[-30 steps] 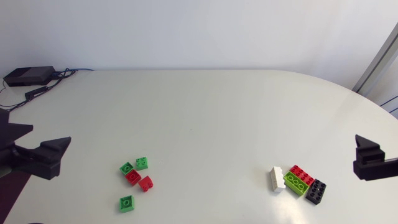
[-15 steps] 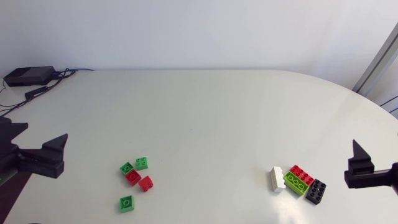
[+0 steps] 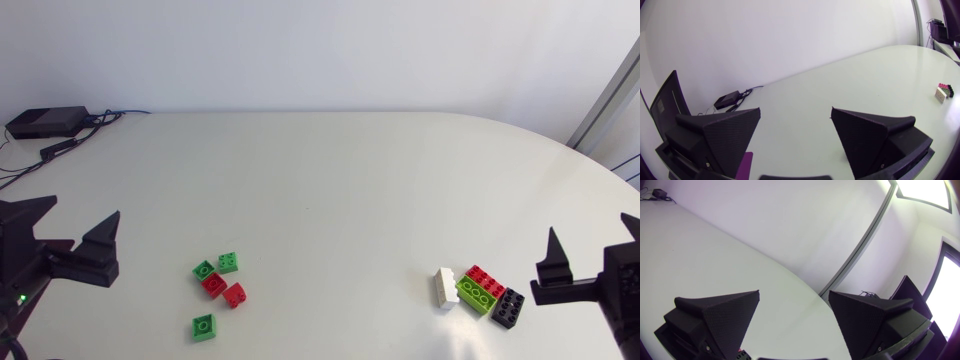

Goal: Sort duplo bricks by size, large to the right and small to the left

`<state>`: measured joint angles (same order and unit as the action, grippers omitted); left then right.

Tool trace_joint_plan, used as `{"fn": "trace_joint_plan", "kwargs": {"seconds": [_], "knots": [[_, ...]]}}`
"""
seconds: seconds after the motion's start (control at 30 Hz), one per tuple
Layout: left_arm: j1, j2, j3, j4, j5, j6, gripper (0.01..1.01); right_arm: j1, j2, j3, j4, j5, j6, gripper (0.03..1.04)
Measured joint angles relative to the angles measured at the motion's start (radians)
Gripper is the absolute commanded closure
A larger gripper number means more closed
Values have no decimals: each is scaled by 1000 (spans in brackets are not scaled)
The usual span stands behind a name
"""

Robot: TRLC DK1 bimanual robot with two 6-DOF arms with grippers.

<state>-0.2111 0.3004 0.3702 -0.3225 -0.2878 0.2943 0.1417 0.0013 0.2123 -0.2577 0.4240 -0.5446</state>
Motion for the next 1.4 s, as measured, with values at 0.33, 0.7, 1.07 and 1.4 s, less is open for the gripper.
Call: {"fn": "trace_joint_plan", "kwargs": {"seconds": [0.33, 0.7, 1.07, 1.4], "knots": [[-7, 14, -140, 137, 0, 9, 44, 76, 0, -62, 90, -4, -3, 69], [-6, 11, -258, 256, 0, 30, 44, 122, 0, -177, 338, -1, 51, 69], [-6, -41, -316, 263, 0, 54, 43, 206, 0, -177, 338, -1, 80, 69], [28, -245, -311, 215, 1, 222, 43, 117, 0, -177, 337, -9, 84, 69]]}}
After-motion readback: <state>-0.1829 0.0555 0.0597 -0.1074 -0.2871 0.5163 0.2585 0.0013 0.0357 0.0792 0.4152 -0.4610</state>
